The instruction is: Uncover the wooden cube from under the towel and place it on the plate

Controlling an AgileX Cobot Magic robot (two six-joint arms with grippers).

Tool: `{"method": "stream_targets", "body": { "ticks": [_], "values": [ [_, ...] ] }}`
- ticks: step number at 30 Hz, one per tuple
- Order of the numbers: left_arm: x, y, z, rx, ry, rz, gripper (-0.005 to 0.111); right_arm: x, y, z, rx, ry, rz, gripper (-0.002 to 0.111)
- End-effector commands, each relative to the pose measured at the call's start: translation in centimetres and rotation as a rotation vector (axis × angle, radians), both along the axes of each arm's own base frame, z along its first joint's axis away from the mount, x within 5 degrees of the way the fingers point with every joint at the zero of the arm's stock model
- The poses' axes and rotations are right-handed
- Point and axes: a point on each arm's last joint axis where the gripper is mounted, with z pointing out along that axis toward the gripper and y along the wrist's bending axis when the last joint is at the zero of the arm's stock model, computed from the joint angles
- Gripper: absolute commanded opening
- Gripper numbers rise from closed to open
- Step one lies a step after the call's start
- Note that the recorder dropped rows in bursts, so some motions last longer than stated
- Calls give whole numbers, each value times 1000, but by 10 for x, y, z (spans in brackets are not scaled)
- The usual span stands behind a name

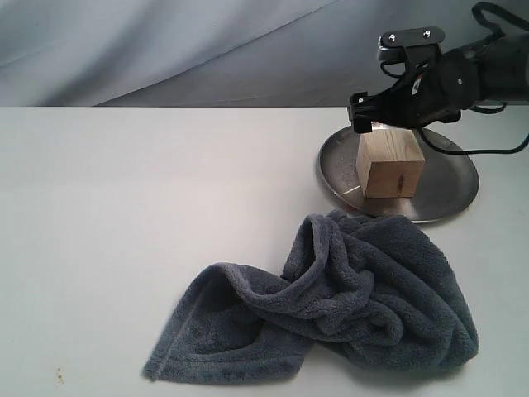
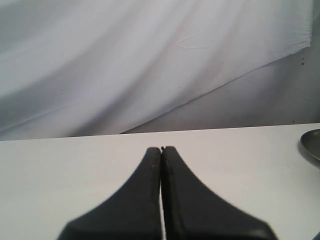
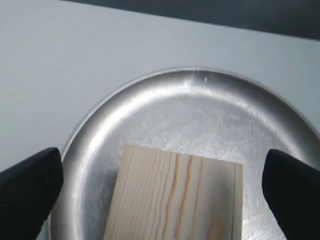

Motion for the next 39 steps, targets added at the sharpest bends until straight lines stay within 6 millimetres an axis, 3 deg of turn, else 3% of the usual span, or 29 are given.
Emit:
{"method": "stream_targets", "body": {
  "ticks": [1,10,13,20,28,39],
  "values": [
    [0,0,0,-6,-10,3,0,-17,-4,22,5,-141,88,105],
    [0,0,0,-6,-10,3,0,-82,-35,59,77,-490,82,105],
    [0,0,0,-6,-10,3,0,-103,-47,73,84,-575,38,98],
    [0,0,0,-6,-10,3,0,-148,-67,99,54,-663,-5,46],
    [0,0,0,-6,-10,3,0,-195,-93,122,24,-786,-30,1],
    [0,0,0,-6,-10,3,0,-239,-133,145,-3,-931,-167,0]
  ]
}}
